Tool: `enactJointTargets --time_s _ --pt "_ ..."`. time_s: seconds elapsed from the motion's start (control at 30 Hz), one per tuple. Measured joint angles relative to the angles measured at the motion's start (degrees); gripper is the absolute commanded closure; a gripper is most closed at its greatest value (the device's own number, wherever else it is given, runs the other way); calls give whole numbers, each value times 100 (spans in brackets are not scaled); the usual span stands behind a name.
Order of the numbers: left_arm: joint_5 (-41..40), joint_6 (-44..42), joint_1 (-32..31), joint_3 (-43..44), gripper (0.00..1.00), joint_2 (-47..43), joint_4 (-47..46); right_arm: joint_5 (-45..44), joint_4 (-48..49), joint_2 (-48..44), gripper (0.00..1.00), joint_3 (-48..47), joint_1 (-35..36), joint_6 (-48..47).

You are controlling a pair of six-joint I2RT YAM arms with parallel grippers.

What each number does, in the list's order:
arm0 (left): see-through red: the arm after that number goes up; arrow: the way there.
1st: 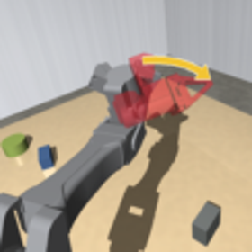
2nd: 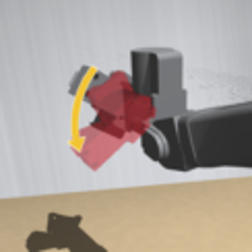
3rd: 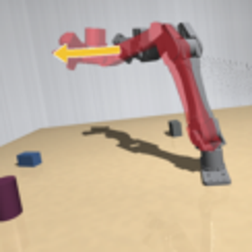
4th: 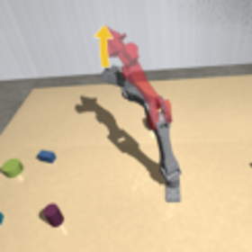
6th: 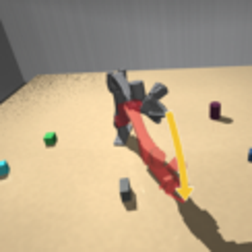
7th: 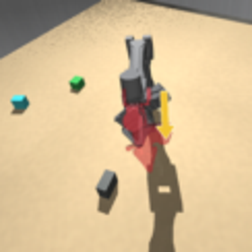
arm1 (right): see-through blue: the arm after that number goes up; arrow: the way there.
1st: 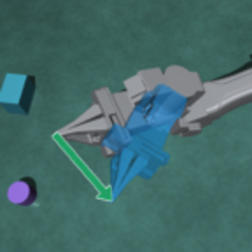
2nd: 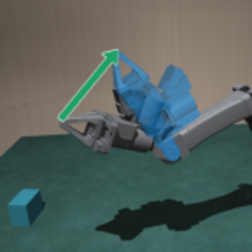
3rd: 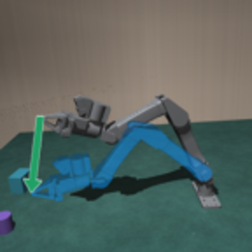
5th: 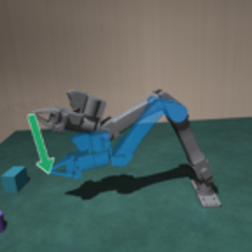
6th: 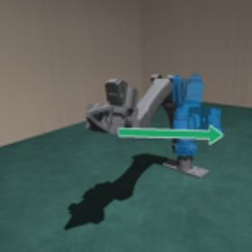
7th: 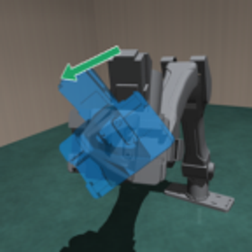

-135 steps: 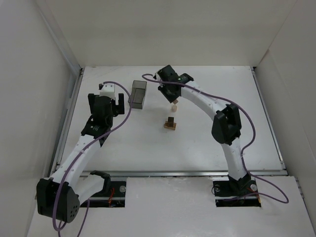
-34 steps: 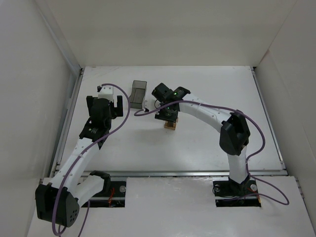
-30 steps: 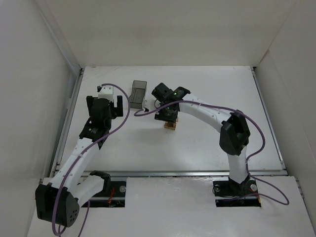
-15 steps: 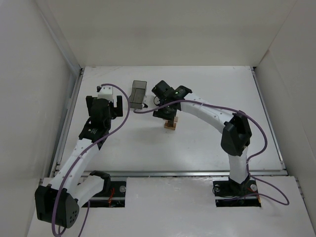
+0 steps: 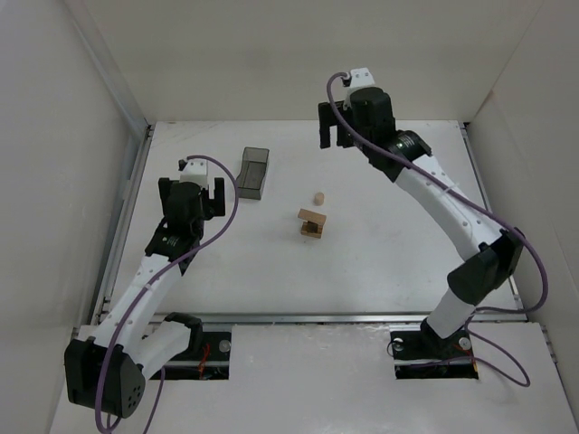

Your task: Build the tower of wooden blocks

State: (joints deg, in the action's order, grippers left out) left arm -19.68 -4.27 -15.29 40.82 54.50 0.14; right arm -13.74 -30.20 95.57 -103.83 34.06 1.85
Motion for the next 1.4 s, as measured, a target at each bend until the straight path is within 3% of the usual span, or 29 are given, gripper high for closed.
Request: enactJointTargets --time_s 0.2,0.4,0.57,0.7,1.03,1.17,1.4 --pt "0 0 0 0 1 -15 37 -380 -302 927 4 -199 -302 1867" --pt "2 0 0 0 1 -15 79 -483 -1316 2577 8 -715 -317 2638" --pt "7 0 0 0 1 -15 105 -514 -1832 3410 8 -988 -243 2841" --pt "13 0 0 2 1 -15 107 -442 -1906 3469 17 -1082 -166 2896" --pt "17 2 0 2 1 -13 107 -278 -1893 3827 23 -1491 -70 2900" --pt "17 2 0 2 1 -13 109 -302 -1954 4052 29 -1491 -33 2898" --pt "17 2 0 2 1 -15 109 -295 -1974 4131 55 -1497 -17 2881"
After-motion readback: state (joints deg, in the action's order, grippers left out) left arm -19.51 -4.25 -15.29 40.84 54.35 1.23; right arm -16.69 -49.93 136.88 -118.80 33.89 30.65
